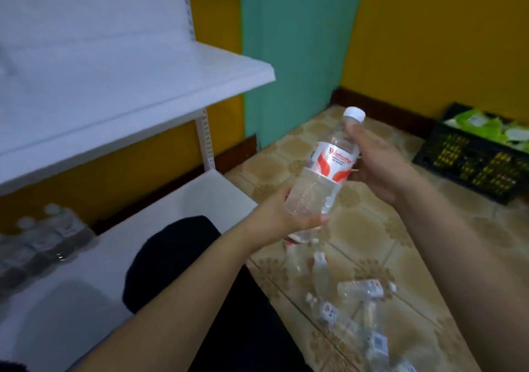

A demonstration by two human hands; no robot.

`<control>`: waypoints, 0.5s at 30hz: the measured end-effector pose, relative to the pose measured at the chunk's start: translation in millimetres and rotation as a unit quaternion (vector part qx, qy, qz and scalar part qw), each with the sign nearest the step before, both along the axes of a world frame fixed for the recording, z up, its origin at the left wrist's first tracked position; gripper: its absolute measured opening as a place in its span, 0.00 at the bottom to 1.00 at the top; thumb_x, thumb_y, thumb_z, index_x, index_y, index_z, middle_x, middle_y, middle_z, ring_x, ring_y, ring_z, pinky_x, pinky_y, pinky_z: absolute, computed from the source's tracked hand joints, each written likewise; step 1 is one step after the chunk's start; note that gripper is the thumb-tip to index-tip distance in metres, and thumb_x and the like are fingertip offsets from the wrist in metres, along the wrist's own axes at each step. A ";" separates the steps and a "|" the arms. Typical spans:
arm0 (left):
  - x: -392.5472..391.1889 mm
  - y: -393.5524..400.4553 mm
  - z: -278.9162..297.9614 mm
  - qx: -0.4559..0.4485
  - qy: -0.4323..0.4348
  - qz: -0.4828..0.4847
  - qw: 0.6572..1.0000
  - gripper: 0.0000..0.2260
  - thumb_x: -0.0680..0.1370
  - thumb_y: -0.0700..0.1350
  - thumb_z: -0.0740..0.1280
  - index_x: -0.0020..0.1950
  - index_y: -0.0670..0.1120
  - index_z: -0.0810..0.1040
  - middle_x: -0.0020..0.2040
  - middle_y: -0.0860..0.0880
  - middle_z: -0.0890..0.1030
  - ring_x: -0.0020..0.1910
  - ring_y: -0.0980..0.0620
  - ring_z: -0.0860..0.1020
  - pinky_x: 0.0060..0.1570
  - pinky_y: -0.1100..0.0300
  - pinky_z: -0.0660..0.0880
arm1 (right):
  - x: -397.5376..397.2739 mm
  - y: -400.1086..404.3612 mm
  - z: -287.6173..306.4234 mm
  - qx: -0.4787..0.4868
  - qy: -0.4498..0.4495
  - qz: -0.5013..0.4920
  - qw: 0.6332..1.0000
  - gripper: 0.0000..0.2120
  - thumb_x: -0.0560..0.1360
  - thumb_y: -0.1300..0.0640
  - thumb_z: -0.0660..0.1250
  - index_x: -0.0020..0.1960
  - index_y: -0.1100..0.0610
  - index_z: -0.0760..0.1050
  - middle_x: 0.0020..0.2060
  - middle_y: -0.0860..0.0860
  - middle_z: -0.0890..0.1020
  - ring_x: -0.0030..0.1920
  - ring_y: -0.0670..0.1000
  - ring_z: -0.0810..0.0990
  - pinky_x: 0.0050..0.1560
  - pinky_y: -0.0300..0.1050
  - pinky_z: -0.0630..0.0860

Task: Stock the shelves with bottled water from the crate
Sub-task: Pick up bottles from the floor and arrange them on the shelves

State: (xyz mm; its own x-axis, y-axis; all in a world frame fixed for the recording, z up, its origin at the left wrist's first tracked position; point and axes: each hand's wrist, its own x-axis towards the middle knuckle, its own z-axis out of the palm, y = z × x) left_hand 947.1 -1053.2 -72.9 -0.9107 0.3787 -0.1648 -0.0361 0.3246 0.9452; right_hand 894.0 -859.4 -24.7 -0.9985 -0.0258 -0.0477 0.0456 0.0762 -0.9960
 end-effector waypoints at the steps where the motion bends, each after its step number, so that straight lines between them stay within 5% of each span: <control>1: 3.7 -15.5 16.4 0.009 0.024 0.028 0.999 0.21 0.71 0.55 0.76 0.61 0.55 0.75 0.52 0.58 0.83 0.49 0.64 0.81 0.48 0.66 0.78 | -1.8 -19.8 18.2 -0.001 0.017 0.023 1.000 0.19 0.80 0.40 0.59 0.58 0.52 0.77 0.49 0.49 0.86 0.45 0.49 0.84 0.46 0.50 0.79; 5: 17.7 -86.8 74.4 0.023 0.113 0.163 0.980 0.19 0.71 0.60 0.73 0.57 0.55 0.74 0.49 0.59 0.82 0.44 0.66 0.81 0.40 0.69 0.76 | -4.4 -105.9 89.1 0.013 0.083 0.122 0.989 0.25 0.79 0.38 0.59 0.64 0.56 0.76 0.55 0.54 0.84 0.51 0.55 0.83 0.51 0.54 0.79; 11: 48.6 -194.0 132.4 0.026 0.183 0.289 0.939 0.23 0.70 0.63 0.72 0.61 0.55 0.75 0.54 0.57 0.82 0.51 0.59 0.82 0.52 0.57 0.79 | 9.7 -226.4 166.5 0.010 0.148 0.275 0.950 0.27 0.70 0.40 0.69 0.66 0.49 0.73 0.53 0.50 0.85 0.52 0.52 0.84 0.50 0.49 0.79; 15: 68.2 -260.1 153.7 0.016 0.213 0.353 0.911 0.20 0.72 0.63 0.71 0.59 0.58 0.74 0.53 0.59 0.82 0.49 0.61 0.81 0.51 0.60 0.79 | 14.8 -298.2 194.8 0.077 0.152 0.373 0.912 0.36 0.65 0.48 0.77 0.69 0.42 0.66 0.51 0.52 0.85 0.50 0.53 0.85 0.51 0.52 0.82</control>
State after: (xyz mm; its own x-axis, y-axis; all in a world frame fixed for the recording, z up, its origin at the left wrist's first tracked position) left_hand 1015.3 -1313.3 80.7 -0.9085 -0.3268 0.2604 0.1465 0.3345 0.9309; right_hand 908.8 -1157.7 170.1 -0.6732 -0.7199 0.1687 -0.3531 0.1126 -0.9288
